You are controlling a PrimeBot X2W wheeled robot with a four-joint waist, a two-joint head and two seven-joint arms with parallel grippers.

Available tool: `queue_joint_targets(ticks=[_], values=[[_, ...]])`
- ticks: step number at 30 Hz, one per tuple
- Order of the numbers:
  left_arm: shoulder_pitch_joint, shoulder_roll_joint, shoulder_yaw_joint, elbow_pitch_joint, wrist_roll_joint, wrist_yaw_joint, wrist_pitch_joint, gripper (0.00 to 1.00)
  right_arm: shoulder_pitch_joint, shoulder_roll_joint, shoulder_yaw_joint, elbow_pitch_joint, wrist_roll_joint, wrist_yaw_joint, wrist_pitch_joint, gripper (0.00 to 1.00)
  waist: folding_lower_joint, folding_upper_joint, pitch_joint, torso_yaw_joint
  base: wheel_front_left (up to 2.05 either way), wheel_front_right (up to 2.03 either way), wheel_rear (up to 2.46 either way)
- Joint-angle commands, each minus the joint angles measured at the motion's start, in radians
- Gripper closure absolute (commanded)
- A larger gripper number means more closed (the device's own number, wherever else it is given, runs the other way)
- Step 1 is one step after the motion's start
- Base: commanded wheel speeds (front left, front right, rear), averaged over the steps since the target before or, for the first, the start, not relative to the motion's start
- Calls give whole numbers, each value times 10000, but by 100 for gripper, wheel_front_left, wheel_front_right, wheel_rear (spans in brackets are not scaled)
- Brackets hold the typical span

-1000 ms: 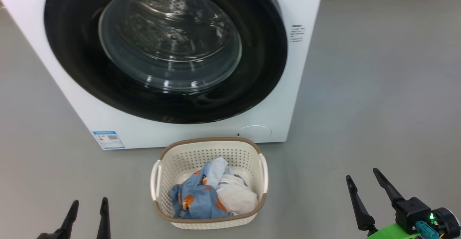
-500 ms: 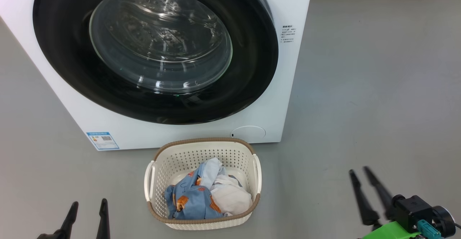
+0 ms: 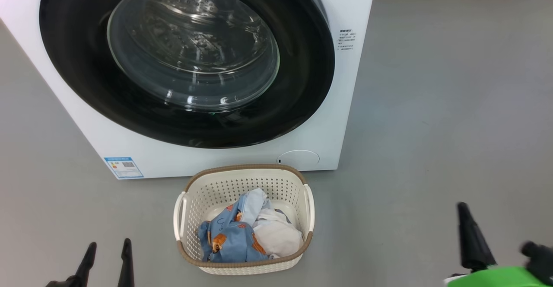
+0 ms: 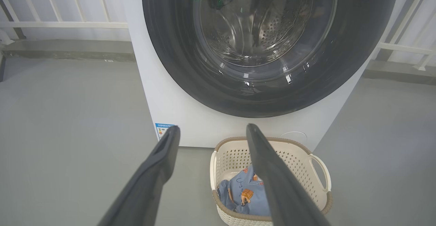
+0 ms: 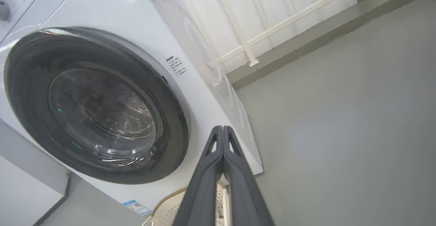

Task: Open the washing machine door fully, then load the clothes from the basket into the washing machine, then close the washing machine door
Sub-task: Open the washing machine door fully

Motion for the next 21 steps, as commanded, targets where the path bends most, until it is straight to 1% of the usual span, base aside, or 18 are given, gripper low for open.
queue_joint_targets(ticks=[1,2,5,7,8,12,15,18,21], values=[[-122,125,240,-214,-94,-16,-134,0,-202,-47,61,-34,1021,17,-120,100,0,0,17,36,0,0,0],[-112,125,208,-223,-112,-16,-134,0,-270,-44,-15,117,1898,17,-120,100,0,0,43,54,0,0,0],[-102,124,84,-225,-155,-16,-134,0,-543,-40,-160,582,4012,17,-120,100,0,0,141,114,0,0,0],[-105,124,-21,-235,-168,-16,-134,0,-766,-118,-142,935,5138,17,-120,100,0,0,227,155,0,0,0],[-105,124,-21,-235,-168,-16,-134,0,-766,-118,-142,935,5138,17,-120,100,0,0,227,155,0,0,0],[-146,124,-193,-309,-190,-16,-134,0,-1315,-1012,152,1605,7504,17,7,100,0,0,441,267,0,0,0],[-237,124,-327,-358,-200,-16,-134,0,-1742,-1654,-136,1894,9184,17,460,100,0,0,675,409,0,0,0],[-349,124,-479,-425,-205,-16,-134,0,-2085,-2209,-552,2099,10267,17,1116,100,0,0,1001,584,0,0,0],[-461,127,-773,-522,-208,-16,-134,0,-2528,-2594,-1093,2072,10884,17,1500,100,0,0,1450,780,0,0,0]])
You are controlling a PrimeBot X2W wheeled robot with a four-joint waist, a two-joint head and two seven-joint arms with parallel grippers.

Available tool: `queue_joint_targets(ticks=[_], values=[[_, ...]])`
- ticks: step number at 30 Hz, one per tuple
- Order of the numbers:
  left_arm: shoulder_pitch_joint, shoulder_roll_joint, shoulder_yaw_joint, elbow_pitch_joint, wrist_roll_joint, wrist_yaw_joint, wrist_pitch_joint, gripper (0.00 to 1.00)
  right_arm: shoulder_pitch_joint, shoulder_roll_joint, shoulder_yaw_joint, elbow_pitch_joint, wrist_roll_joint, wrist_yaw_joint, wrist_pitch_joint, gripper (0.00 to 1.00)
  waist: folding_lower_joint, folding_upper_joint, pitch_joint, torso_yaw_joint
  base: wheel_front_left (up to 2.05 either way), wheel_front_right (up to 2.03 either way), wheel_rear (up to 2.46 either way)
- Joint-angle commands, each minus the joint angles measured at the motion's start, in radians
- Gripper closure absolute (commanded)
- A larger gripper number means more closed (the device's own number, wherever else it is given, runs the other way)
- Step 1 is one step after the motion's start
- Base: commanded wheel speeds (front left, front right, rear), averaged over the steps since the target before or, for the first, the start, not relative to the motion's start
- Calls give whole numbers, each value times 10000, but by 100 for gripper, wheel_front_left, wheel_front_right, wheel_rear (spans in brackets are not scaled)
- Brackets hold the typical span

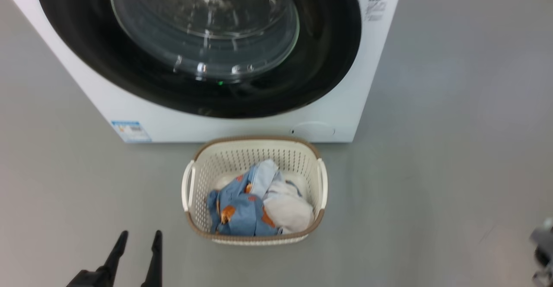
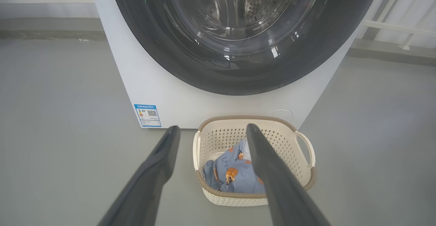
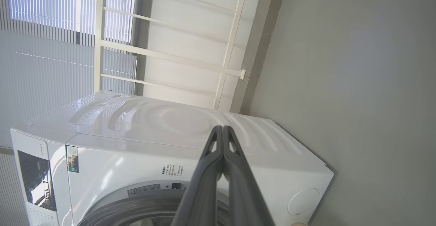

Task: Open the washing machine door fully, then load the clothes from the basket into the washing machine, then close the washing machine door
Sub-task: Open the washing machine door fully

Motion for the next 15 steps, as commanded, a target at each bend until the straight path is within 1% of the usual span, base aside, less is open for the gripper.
queue_joint_targets(ticks=[1,6,7,11,15], values=[[-357,122,260,-296,-143,-16,-134,0,-438,-287,76,-328,156,17,138,100,0,-1,525,301,0,0,0],[-499,153,-93,-494,-226,-16,-134,0,-1310,-605,-248,-662,448,17,1124,100,0,-1,1348,522,0,0,0],[-603,217,-290,-606,-214,-16,-134,0,-1699,-695,-336,-738,477,17,1463,100,0,-1,1646,614,0,0,0],[-895,246,-425,-962,-318,-16,-134,0,-2502,-832,-527,-931,430,17,1920,100,0,-1,2249,792,0,0,0],[-1098,277,-443,-1300,-384,-16,-134,0,-3247,-869,-422,-993,156,17,2248,100,0,-1,2689,919,0,0,0]])
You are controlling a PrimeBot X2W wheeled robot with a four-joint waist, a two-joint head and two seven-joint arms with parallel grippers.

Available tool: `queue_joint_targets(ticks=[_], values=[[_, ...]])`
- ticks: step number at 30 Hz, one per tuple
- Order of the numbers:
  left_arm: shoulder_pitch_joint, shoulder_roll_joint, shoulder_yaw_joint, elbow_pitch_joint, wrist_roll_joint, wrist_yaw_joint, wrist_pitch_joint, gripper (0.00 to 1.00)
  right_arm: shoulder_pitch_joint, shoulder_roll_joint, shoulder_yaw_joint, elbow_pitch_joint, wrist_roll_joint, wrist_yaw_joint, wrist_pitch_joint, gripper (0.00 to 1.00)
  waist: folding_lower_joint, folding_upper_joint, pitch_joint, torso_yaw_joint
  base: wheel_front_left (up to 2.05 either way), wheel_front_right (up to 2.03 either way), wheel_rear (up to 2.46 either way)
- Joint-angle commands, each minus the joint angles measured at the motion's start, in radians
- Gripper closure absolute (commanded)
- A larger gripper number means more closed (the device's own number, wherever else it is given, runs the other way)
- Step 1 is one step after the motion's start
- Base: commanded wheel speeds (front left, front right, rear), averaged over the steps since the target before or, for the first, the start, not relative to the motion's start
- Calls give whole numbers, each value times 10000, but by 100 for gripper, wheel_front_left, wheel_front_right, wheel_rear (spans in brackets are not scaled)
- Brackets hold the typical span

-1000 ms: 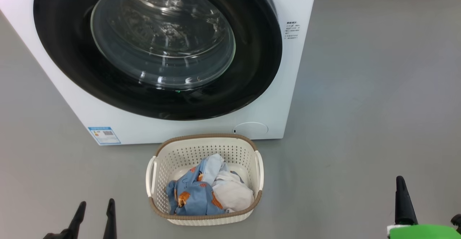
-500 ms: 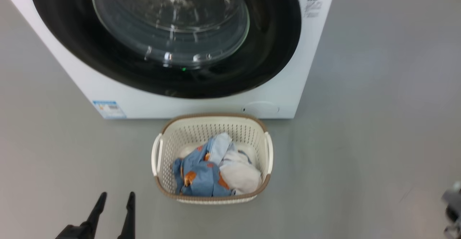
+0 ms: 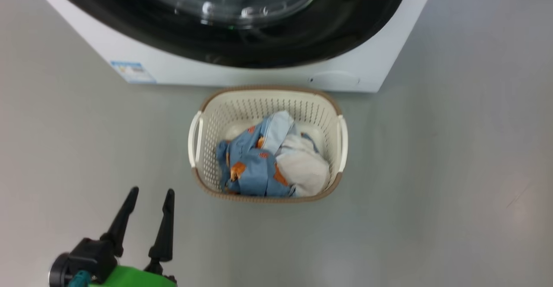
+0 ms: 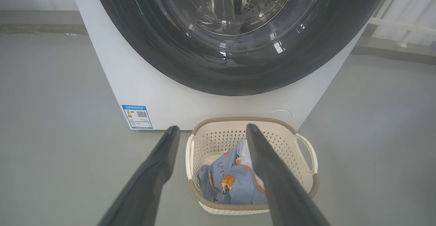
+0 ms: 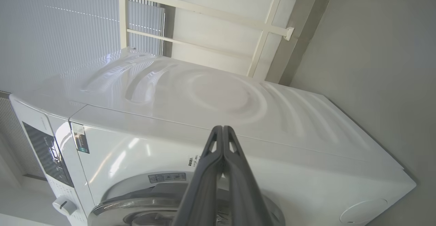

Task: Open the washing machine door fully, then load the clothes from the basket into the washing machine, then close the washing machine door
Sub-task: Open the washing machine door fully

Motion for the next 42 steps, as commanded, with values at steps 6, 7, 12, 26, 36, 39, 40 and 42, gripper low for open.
queue_joint_targets(ticks=[6,7,12,26,36,39,40,42], values=[[-362,177,323,-629,-9,-16,-65,0,-1077,-136,529,-283,-431,17,356,100,0,0,945,514,0,0,0],[-372,167,287,-693,-12,-16,-65,0,-1393,-123,697,-291,-548,17,450,100,0,0,1000,582,0,0,0],[-386,143,337,-799,11,-16,-65,0,-2105,-167,1081,-340,-763,17,634,100,0,0,1115,774,0,0,0],[-395,84,382,-898,57,-16,-65,0,-3451,-305,2198,-566,-975,17,1192,100,0,0,1636,1097,0,0,0],[-549,65,390,-907,92,-16,-65,0,-4144,-417,2915,-518,-1034,17,1451,100,0,0,1949,1331,0,0,0],[-521,55,365,-875,85,-16,-65,0,-4363,-458,3086,-549,-1021,17,1520,100,0,0,2037,1403,0,0,0],[-507,52,357,-865,83,-16,-65,0,-4431,-476,3138,-557,-1020,17,1541,100,0,0,2060,1426,0,0,0],[-477,47,342,-843,67,-16,-65,0,-4565,-533,3231,-552,-1017,17,1594,100,0,0,2104,1476,0,0,0]])
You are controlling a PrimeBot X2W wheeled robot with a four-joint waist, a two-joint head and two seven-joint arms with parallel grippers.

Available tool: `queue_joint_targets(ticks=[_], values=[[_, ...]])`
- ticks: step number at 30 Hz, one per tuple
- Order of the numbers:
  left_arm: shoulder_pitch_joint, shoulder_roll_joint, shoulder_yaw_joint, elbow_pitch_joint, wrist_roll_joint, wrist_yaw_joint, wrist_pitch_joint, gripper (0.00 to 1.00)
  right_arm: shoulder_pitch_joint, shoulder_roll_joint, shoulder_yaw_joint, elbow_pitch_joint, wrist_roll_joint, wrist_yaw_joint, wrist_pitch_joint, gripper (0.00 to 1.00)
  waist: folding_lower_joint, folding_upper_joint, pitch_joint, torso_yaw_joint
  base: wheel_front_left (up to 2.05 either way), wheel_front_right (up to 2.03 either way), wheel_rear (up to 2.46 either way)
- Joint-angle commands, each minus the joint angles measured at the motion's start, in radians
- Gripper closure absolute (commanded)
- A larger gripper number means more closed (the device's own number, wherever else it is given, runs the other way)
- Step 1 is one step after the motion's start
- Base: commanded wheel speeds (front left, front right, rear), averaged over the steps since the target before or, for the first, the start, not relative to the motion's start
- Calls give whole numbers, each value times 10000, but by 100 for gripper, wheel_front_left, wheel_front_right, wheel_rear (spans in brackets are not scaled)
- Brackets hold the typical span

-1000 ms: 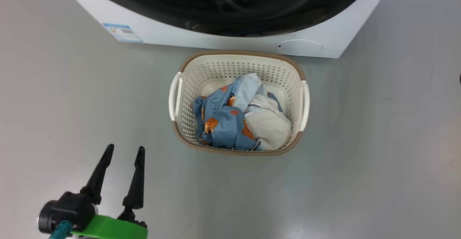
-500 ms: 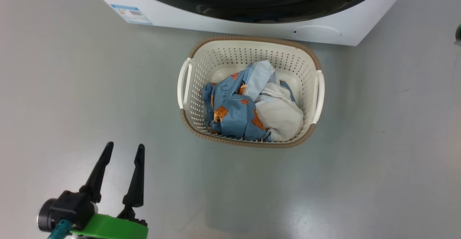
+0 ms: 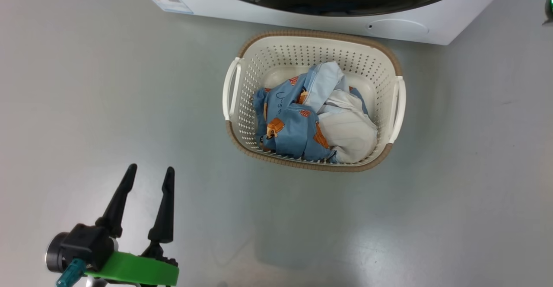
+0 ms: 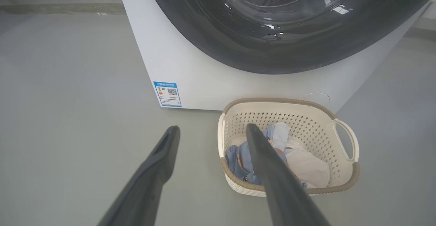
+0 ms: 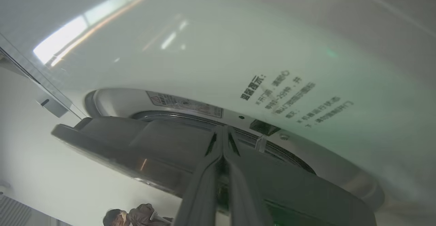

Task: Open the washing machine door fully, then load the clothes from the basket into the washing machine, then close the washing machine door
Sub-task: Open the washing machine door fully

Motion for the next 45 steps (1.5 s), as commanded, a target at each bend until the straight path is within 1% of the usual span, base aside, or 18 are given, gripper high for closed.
queue_joint_targets(ticks=[1,8,21,28,38,45], values=[[37,151,324,-170,45,-16,-65,0,-160,-50,173,-289,-64,17,75,100,0,-1,53,69,0,0,0],[114,141,365,-131,13,-16,-65,0,-567,-211,485,-208,-101,17,148,100,0,-1,169,162,0,0,0],[123,133,496,-132,-60,-16,-65,0,-884,-224,1142,-67,-80,17,236,100,0,-1,308,156,0,0,0],[117,133,561,-58,-24,-16,-65,0,-920,-186,1420,-134,74,17,349,100,0,-1,193,-24,0,0,0],[-12,132,701,-79,33,-16,-65,0,-801,-109,1805,-275,320,17,922,100,0,-1,180,-362,0,0,0],[-57,132,771,-97,66,-16,-65,0,-721,116,2109,-350,370,17,1264,100,0,-1,183,-614,0,0,0]])
